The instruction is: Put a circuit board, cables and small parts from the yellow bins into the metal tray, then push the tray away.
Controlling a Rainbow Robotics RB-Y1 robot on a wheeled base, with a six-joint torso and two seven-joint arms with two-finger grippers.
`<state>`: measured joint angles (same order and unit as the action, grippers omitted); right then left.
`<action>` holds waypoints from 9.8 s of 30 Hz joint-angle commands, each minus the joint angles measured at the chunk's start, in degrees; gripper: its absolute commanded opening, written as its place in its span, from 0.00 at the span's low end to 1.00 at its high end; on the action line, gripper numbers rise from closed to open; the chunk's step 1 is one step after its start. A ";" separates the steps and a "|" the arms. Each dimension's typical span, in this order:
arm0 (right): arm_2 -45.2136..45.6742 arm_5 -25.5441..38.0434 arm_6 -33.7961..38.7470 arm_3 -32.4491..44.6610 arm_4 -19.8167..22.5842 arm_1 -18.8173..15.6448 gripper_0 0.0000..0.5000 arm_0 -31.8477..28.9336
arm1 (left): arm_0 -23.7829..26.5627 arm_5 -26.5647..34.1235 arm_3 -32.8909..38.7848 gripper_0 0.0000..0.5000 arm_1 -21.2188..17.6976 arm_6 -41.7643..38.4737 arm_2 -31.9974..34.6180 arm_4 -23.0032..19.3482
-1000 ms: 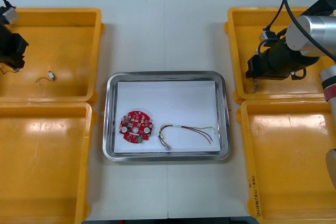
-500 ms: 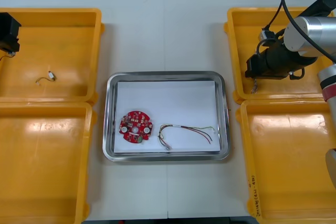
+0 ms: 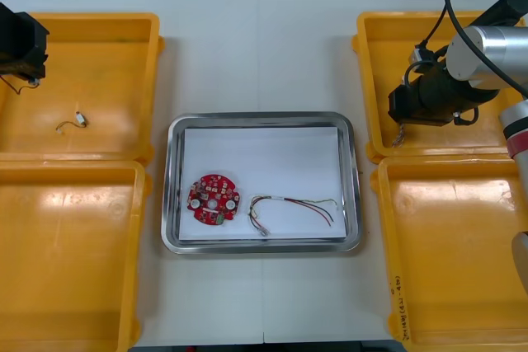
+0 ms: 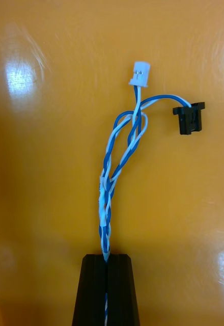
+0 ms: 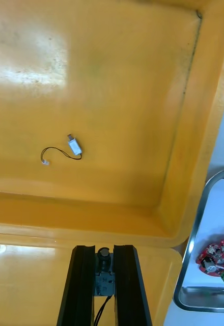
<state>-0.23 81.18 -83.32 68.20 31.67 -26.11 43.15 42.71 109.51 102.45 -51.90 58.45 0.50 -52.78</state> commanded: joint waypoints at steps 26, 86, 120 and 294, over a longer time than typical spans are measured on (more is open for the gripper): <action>1.73 13.21 2.02 10.99 1.99 -2.28 0.00 -0.69 | 4.84 0.49 4.69 0.00 15.60 -13.01 -9.56 6.55; -2.40 22.00 -1.32 21.63 4.28 3.61 0.00 7.74 | 5.71 -17.14 -15.08 0.00 27.38 -13.19 -30.21 16.48; -2.84 23.58 -2.11 21.63 4.98 3.61 0.00 7.22 | 5.27 -7.47 -6.47 1.00 25.71 -12.40 -25.46 16.92; -19.80 25.34 2.37 45.88 24.32 -10.46 1.00 0.54 | 0.70 -32.16 -39.16 0.00 10.95 2.54 -12.72 11.74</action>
<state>-21.61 106.19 -84.66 110.11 54.89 -32.88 44.97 43.79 77.78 63.46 -42.49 58.82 -11.98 -41.86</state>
